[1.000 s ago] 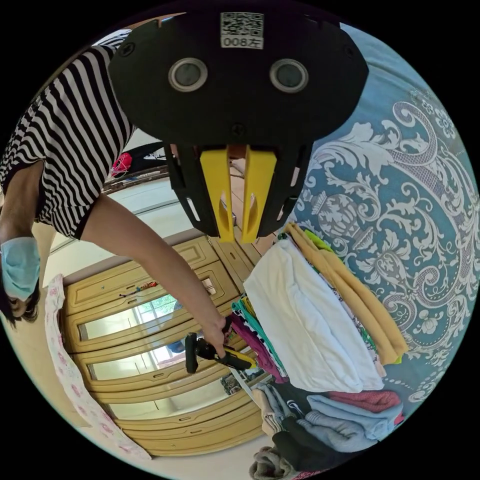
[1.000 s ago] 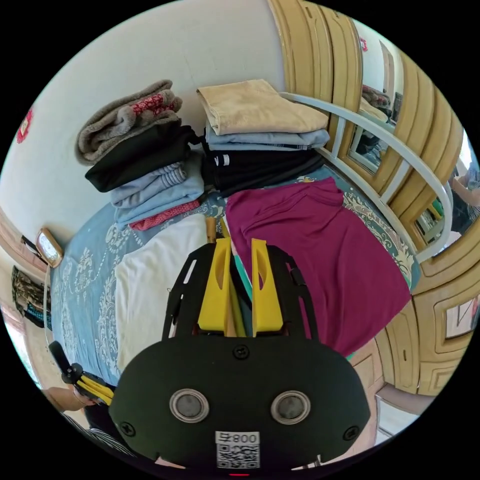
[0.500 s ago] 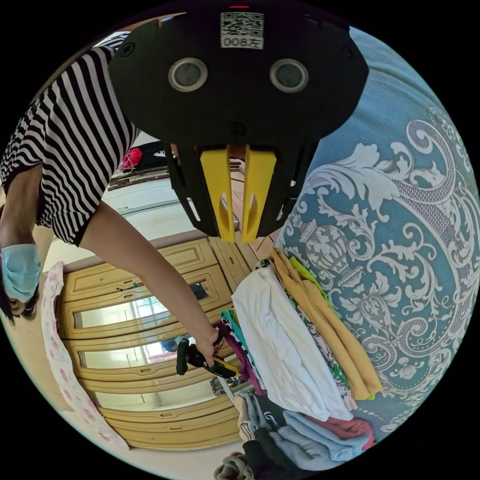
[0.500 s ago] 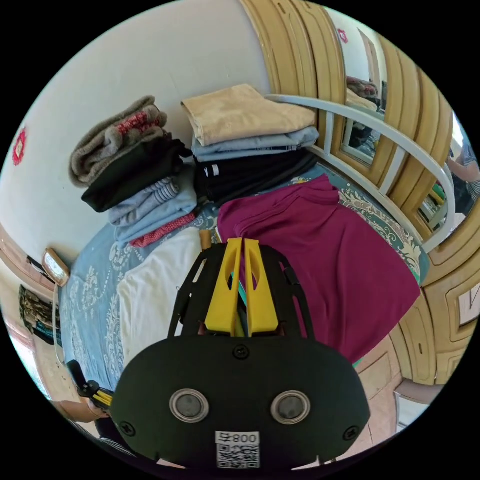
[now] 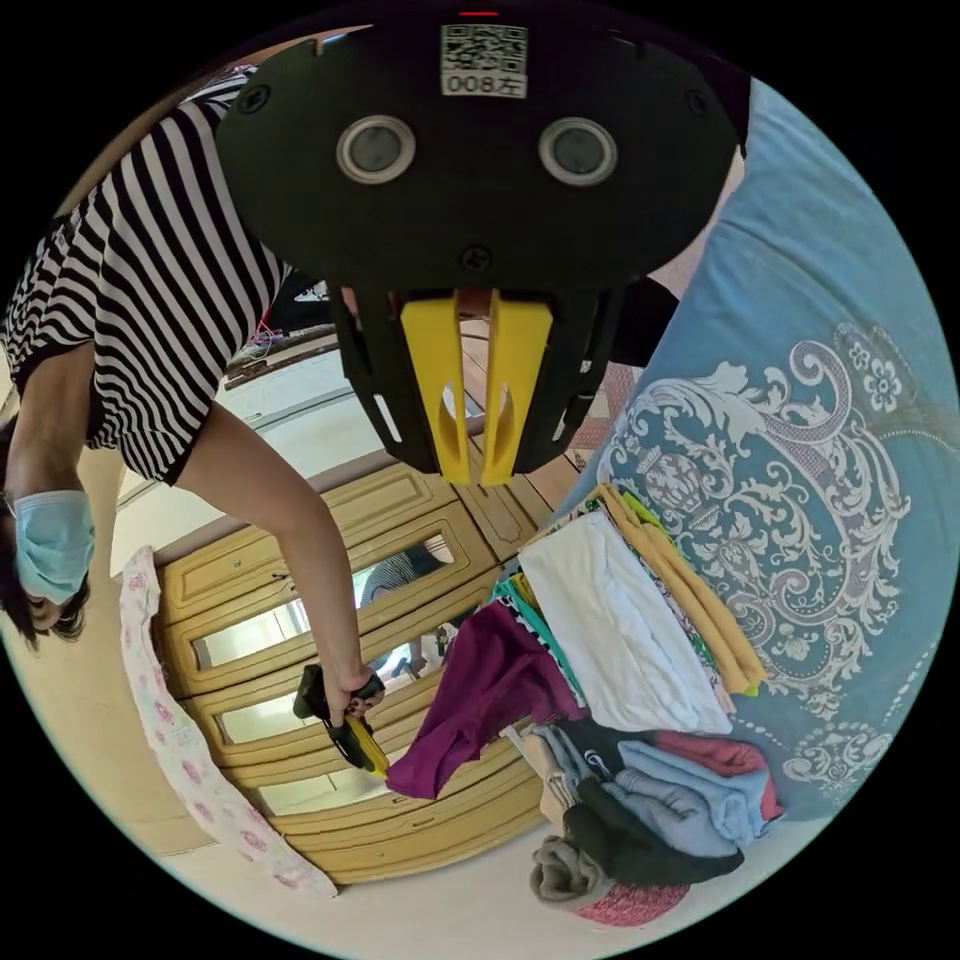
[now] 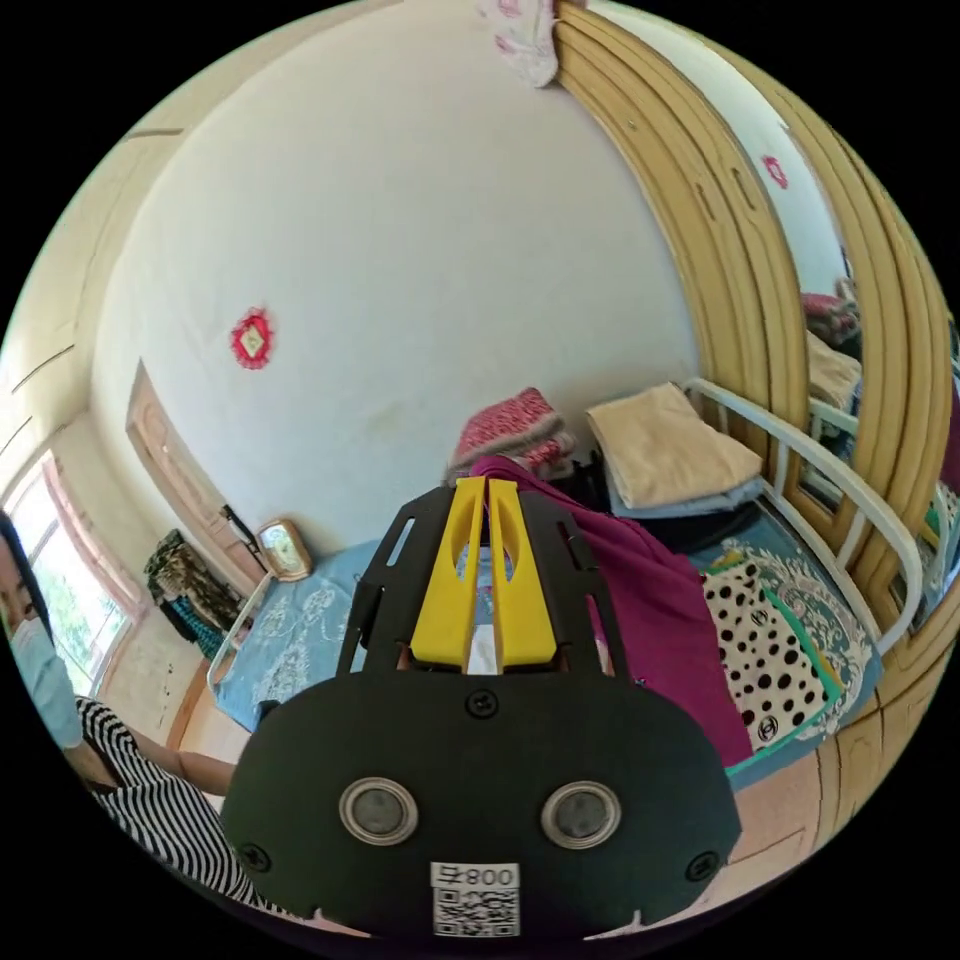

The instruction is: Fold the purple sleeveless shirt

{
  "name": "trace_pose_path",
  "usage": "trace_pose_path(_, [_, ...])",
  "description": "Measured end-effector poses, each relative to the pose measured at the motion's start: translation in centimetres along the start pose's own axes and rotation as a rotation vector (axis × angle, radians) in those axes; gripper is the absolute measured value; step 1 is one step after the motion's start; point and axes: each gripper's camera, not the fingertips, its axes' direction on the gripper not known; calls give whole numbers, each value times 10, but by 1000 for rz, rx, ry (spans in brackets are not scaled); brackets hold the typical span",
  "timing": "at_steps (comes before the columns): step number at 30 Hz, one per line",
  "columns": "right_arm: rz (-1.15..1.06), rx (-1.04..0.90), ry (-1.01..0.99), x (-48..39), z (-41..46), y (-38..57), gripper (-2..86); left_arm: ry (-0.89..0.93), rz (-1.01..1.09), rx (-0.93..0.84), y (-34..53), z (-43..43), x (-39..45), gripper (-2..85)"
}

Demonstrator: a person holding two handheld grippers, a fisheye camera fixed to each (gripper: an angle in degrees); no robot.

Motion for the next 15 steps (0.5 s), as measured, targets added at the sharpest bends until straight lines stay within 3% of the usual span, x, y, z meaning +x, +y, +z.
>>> trace_pose_path(10, [-320, -4, -335, -233, -23, 91, 2, -148, 101, 329, 22, -108, 176, 27])
trace_pose_path(15, [-372, 17, -514, -305, -30, 154, 3, -243, 144, 525, 44, -162, 257, 34])
